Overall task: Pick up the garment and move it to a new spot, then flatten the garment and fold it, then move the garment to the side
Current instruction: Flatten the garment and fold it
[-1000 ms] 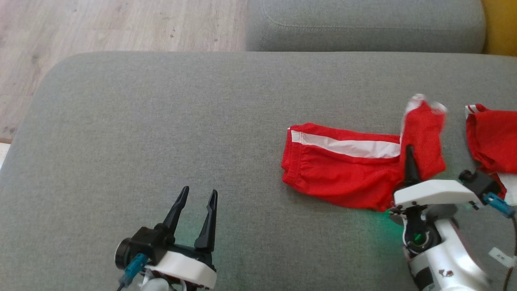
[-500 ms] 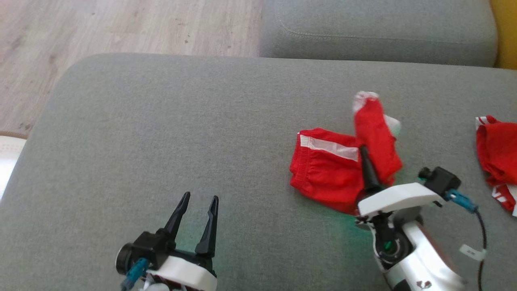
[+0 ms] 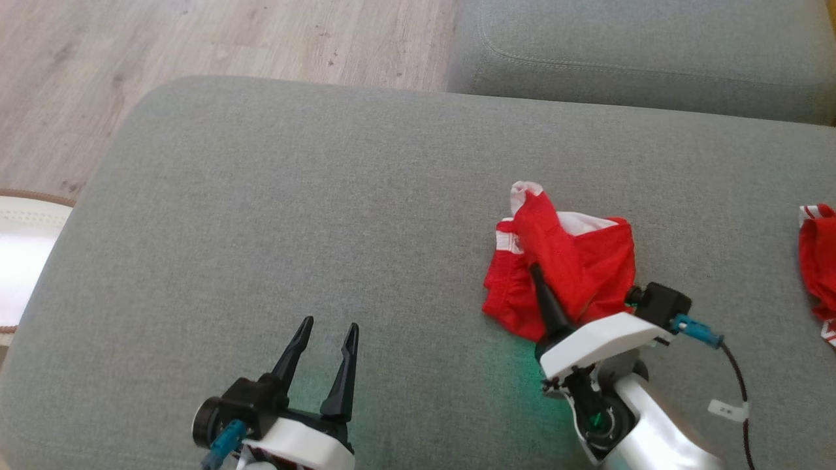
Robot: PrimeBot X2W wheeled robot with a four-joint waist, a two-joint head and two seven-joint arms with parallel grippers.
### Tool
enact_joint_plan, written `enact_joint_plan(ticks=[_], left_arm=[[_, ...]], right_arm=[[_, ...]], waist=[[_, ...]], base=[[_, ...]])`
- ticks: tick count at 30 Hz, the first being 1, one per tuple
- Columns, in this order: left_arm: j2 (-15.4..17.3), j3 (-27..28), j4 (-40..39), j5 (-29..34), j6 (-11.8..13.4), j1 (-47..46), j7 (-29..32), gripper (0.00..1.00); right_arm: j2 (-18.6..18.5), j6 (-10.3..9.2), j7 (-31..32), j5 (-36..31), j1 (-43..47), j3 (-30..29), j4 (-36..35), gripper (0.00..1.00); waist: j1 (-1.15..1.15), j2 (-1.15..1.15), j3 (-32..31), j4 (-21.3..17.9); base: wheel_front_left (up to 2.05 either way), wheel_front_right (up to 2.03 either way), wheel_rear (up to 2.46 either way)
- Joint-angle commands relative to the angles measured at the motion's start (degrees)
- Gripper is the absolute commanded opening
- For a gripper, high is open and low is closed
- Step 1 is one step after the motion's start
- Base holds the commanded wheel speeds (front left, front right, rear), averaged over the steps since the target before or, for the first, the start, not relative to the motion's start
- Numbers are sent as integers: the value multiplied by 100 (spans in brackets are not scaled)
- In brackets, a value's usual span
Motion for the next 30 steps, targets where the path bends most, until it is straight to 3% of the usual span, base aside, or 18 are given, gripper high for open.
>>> enact_joint_plan(ticks=[1,17,23,27,30], left_arm=[[9,173,-145,20,-30,-131,-31,100],[9,262,-173,0,-32,-156,-31,100],[9,383,-205,-16,-23,-118,-31,100],[9,489,-326,16,-19,-117,-31,100],[9,657,-613,-4,4,-121,-31,100]], right_arm=[[42,39,-49,-3,-124,180,-82,99],[42,39,151,310,-342,1330,299,100],[42,39,266,322,-497,1830,189,100],[-83,39,-56,-27,-658,1909,219,100],[-373,39,-461,-982,-925,1833,616,100]], waist=[[0,0,-7,19],[0,0,12,-48],[0,0,-26,-251],[0,0,-74,-466],[0,0,-94,-627]], base=[[0,0,0],[0,0,0],[0,0,0],[0,0,0],[0,0,0]])
